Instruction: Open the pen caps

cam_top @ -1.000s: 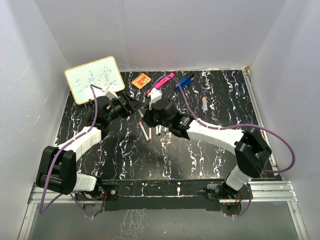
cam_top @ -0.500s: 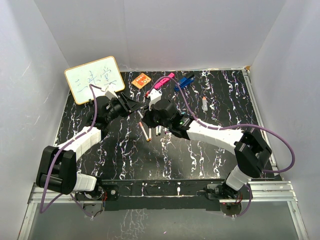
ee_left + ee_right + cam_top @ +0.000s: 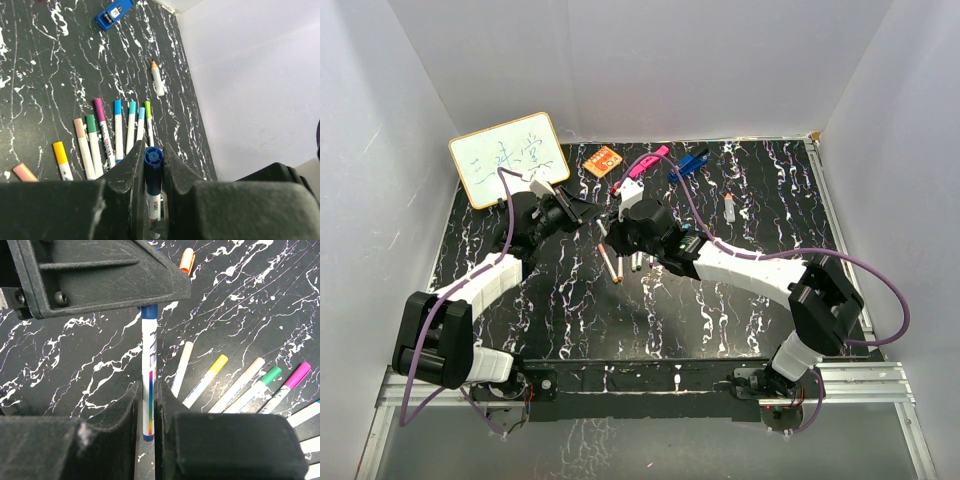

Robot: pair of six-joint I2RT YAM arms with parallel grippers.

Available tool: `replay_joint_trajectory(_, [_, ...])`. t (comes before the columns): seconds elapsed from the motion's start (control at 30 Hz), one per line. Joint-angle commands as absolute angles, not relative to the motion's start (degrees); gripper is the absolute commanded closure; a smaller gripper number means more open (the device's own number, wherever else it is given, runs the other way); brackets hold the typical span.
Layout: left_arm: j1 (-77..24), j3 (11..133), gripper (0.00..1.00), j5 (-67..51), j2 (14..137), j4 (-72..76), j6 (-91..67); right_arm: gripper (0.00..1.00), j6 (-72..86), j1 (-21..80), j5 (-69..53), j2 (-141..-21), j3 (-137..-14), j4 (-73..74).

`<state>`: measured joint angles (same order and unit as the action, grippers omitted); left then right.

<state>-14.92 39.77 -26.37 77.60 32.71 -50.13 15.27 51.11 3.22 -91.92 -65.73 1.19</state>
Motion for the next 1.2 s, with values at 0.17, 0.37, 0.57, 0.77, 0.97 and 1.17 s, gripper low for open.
replay_joint_trajectory(0.17, [-15.6, 40.8, 1.00, -27.6, 77.1, 33.3, -49.6, 0.43, 14.5, 51.1, 4.8, -89.7, -65.8, -1.9])
replay_joint_trajectory(0.37, [-16.9, 41.1, 1.00, -27.6, 77.1, 33.5, -49.7, 0.35, 14.5, 51.2, 5.2, -91.3, -67.3, -1.1])
replay_joint_trajectory(0.57, [-19.0, 40.6, 1.00, -26.6, 76.6, 33.4, -49.6, 0.47, 14.6, 51.1, 5.5, -93.5, -69.1, -0.9])
replay_joint_trajectory(0.77, [-19.6, 39.9, 1.00, -25.6, 75.4, 32.2, -48.6, 0.65, 14.9, 51.1, 6.3, -93.8, -69.5, -0.9])
replay_joint_trajectory(0.97, [-19.8, 39.1, 1.00, -25.0, 74.7, 31.5, -48.1, 0.88, 15.0, 51.1, 6.5, -93.6, -69.6, -1.1])
replay_joint_trajectory(1.17, [-19.8, 40.8, 1.00, -18.8, 74.1, 26.2, -47.1, 1.00, 15.8, 51.1, 5.5, -93.6, -68.3, -0.1])
